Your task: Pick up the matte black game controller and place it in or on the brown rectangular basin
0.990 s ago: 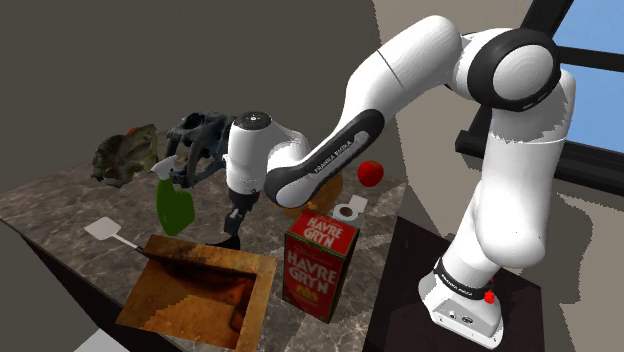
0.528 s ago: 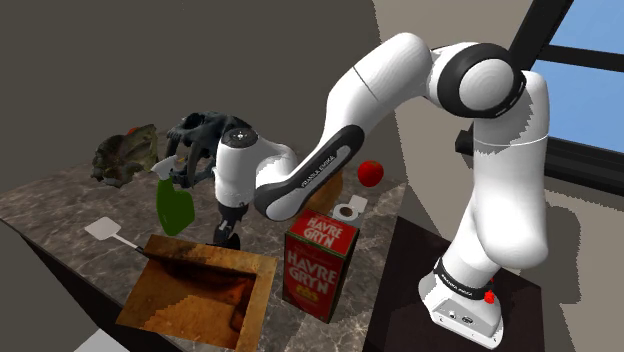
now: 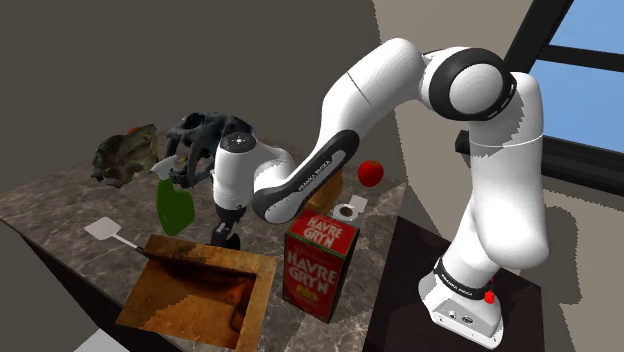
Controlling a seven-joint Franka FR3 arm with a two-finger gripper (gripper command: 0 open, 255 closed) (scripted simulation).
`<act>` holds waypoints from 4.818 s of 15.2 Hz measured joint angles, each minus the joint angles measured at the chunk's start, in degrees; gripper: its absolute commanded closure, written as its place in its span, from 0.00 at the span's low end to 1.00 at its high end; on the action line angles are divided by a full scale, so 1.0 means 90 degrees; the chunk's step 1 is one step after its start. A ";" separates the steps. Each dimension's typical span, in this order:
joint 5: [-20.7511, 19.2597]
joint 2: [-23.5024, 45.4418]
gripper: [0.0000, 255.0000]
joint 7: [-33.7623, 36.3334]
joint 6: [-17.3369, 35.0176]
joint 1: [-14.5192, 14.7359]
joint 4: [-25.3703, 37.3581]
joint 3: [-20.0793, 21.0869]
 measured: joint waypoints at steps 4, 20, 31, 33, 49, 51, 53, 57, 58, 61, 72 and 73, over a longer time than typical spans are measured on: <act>-0.0008 0.0024 1.00 -0.0006 0.0038 0.0012 0.0109 0.0000; 0.2970 0.1464 0.00 -0.3516 -0.1974 -0.2499 0.1782 0.2376; 0.2948 0.1732 1.00 -0.3534 -0.1764 -0.2385 0.1805 0.2349; 0.2949 0.1731 1.00 -0.3534 -0.1765 -0.2384 0.1805 0.2351; 0.3076 0.1369 1.00 -0.3469 -0.2169 -0.2495 0.1882 0.2499; 0.3113 0.1273 1.00 -0.3454 -0.2275 -0.2526 0.1900 0.2540; 0.3158 0.1158 1.00 -0.3434 -0.2398 -0.2563 0.1921 0.2586; 0.3241 0.0952 1.00 -0.3405 -0.2631 -0.2635 0.1968 0.2670; 0.3250 0.0926 1.00 -0.3397 -0.2695 -0.2641 0.2011 0.2680; 0.3295 0.0813 1.00 -0.3368 -0.2878 -0.2672 0.2097 0.2725; 0.3461 0.0407 1.00 -0.3242 -0.3615 -0.2776 0.2498 0.2883; 0.3477 0.0369 1.00 -0.3227 -0.3688 -0.2784 0.2541 0.2898</act>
